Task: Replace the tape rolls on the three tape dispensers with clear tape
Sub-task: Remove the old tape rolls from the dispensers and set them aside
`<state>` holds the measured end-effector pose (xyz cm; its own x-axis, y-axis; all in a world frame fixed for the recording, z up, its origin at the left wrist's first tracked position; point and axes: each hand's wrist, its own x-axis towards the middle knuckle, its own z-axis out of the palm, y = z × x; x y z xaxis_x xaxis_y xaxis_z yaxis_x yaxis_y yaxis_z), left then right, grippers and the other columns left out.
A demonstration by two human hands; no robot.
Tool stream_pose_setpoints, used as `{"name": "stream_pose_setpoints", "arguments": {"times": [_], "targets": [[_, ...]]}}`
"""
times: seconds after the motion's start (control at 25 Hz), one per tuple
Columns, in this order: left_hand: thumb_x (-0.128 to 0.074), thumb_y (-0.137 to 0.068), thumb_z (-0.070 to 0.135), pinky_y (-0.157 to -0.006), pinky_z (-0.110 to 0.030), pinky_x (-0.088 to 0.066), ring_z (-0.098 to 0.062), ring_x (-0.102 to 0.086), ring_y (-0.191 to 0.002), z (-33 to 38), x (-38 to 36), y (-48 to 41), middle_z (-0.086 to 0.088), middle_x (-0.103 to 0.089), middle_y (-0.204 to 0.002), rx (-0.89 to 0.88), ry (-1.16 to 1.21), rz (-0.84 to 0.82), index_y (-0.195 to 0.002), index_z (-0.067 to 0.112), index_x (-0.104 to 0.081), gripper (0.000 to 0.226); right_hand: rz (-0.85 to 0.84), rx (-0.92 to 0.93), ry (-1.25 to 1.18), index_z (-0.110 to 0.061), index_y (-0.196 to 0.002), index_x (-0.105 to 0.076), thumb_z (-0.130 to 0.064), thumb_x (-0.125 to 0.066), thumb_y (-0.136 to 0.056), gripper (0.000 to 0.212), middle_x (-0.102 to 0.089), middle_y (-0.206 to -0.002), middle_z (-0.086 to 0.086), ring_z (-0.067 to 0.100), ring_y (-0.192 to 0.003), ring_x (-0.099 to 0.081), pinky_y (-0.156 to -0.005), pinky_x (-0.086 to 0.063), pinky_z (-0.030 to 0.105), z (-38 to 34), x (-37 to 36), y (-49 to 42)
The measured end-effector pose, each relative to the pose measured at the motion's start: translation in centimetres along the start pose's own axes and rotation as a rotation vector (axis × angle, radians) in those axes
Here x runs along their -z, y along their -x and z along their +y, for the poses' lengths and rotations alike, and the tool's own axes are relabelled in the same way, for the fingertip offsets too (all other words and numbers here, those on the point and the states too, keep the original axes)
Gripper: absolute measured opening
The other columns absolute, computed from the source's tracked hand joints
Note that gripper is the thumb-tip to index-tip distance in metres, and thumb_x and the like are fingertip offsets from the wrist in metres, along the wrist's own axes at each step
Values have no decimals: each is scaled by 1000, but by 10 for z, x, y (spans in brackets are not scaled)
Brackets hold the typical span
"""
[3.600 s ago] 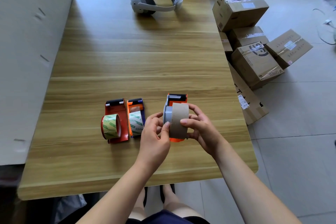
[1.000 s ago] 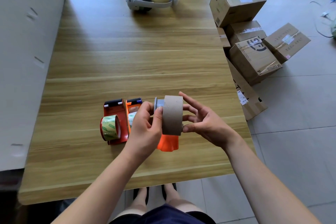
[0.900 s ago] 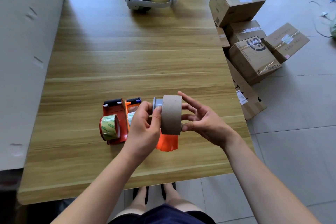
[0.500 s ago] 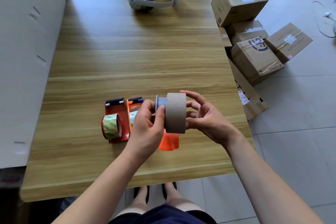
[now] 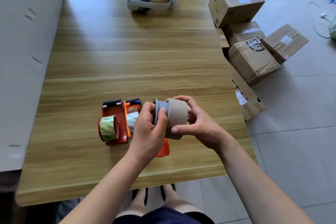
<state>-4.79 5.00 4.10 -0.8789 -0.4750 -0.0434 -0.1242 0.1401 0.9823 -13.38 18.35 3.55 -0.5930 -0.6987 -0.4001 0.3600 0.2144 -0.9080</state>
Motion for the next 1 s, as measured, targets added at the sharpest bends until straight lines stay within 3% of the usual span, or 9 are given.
{"name": "stream_pose_setpoints", "arguments": {"times": [0.24,0.32,0.44,0.56,0.64,0.72,0.84,1.0], "targets": [[-44,-91,23,-51,-11,-41,-1,-49,-56,-1,0,-2,2,-51,-68,-4,57,54,-78,8,-46,20,5,36,-78,-36,-118,-53,-12,-83,-47,81,-61,-115,-1,22,-100,-56,-78,-51,36,6,17,4],[-44,-95,17,-53,-14,-48,1,-55,-56,-3,5,-8,0,-53,-70,49,194,60,-79,12,-45,17,26,21,-88,-40,-116,-55,-12,-83,-46,80,-59,-115,-2,22,-100,-55,-72,-52,32,9,29,9],[-47,-91,23,-59,-19,-48,-6,-54,-63,-17,8,-19,-2,-53,-74,103,229,-14,-81,15,-47,14,129,-20,-27,-44,-117,-54,-19,-84,-45,82,-58,-117,0,18,-99,-55,-70,-50,25,13,49,18],[-52,-92,8,-64,-16,-48,-1,-57,-65,-38,-1,-25,-2,-59,-79,213,271,-54,-83,15,-52,12,298,-110,187,-50,-120,-48,-28,-87,-46,86,-52,-128,2,18,-108,-56,-74,-50,24,22,71,24],[-55,-89,2,-64,-13,-47,4,-57,-63,-52,-9,-27,-1,-60,-79,246,222,-49,-82,16,-53,16,383,-155,252,-51,-122,-45,-21,-87,-54,85,-48,-131,1,18,-111,-54,-73,-50,25,32,88,30],[-58,-86,0,-64,-15,-46,-1,-57,-65,-67,-16,-31,-1,-59,-77,280,184,-53,-80,15,-53,17,465,-197,304,-46,-130,-41,-13,-86,-61,88,-44,-132,-1,18,-113,-50,-81,-52,30,43,102,36],[-63,-83,2,-62,-19,-44,-16,-54,-72,-93,-20,-36,-5,-58,-76,337,96,-37,-78,10,-54,13,623,-227,438,-30,-137,-37,-18,-88,-59,94,-44,-128,-3,17,-119,-47,-102,-43,37,59,117,38],[-68,-81,8,-60,-19,-40,-13,-49,-65,-107,-22,-37,-1,-54,-68,388,-29,-2,-69,15,-53,21,743,-302,748,-18,-134,-41,-36,-89,-51,97,-53,-130,3,23,-121,-48,-102,-41,35,82,132,24]]}}
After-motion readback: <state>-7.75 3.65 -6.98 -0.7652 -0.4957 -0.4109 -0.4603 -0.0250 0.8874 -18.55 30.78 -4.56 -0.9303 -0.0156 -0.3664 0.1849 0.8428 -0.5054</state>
